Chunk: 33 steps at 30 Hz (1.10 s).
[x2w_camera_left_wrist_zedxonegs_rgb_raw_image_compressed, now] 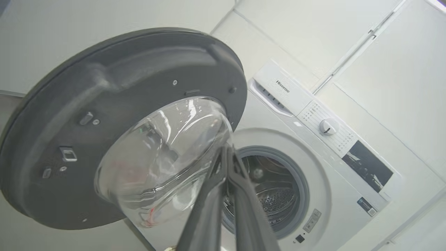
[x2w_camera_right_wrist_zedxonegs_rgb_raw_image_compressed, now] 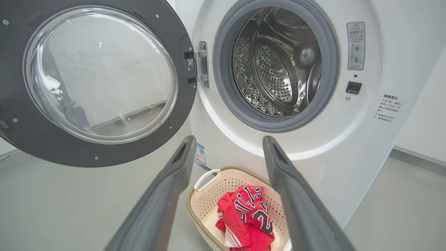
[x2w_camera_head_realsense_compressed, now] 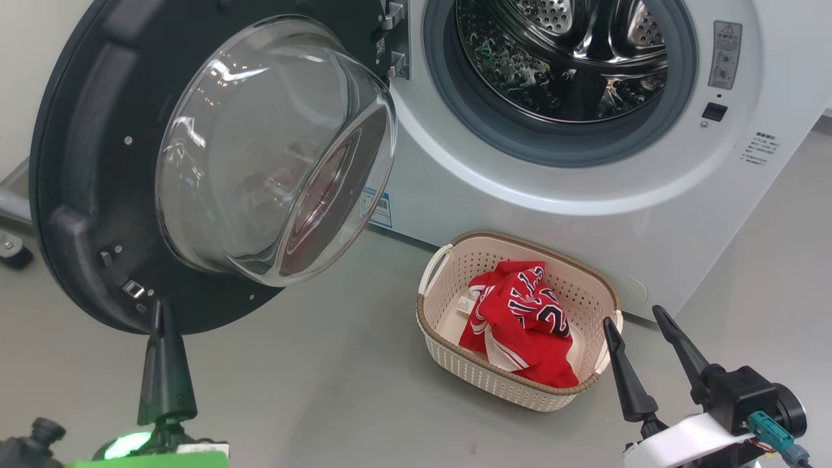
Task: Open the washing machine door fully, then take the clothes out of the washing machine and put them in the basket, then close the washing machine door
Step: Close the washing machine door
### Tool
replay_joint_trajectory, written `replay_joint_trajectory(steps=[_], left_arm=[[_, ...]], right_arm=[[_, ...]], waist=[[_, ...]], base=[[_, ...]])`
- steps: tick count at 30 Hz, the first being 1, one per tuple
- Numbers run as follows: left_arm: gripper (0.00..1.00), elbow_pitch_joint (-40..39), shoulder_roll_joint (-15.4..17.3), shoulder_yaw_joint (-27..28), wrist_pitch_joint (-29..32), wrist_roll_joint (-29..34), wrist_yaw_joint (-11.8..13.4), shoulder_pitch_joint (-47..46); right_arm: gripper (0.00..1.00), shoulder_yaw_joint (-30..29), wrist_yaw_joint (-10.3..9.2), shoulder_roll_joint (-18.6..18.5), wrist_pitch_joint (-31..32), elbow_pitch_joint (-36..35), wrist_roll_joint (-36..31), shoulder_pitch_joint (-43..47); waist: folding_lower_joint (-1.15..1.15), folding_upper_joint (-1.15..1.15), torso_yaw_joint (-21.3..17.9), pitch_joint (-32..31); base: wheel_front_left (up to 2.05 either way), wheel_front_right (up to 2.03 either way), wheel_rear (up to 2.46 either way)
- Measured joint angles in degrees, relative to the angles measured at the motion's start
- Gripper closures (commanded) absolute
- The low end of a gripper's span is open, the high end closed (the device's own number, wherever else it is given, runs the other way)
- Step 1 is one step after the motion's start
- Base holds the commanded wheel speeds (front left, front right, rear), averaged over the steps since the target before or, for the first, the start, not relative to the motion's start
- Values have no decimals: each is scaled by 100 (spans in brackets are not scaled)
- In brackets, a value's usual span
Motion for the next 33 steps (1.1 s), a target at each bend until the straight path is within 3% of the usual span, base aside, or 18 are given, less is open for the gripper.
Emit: replay_joint_trajectory(steps=[5,9,15,19,23,33], left_arm=[[100,-633,-1,7,-88,-1376,-287,-7],[100,-876,-12,659,-88,-2471,-614,-125],[100,-927,-8,1652,-88,-2755,-705,-473],[100,-706,219,2147,-33,-3230,-704,-767],[100,-142,582,2604,178,-3694,-563,-1117],[100,1806,1363,3382,811,-4766,187,-1694]], right_arm=[[0,2,-5,-12,5,-21,-1,-23],[0,-15,-15,-18,7,-48,-1,-26],[0,-44,-49,-56,24,-125,-11,-27],[0,-81,-52,-89,57,-190,-12,-34],[0,-113,-58,-142,57,-227,-12,-46],[0,-86,-48,-189,125,-269,-25,-119]], waist=[[0,0,16,76],[0,0,26,133],[0,0,41,273],[0,0,49,382],[0,0,54,484],[0,0,-25,608]], base=[[0,0,0],[0,0,0],[0,0,0],[0,0,0],[0,0,0],[0,0,0]])
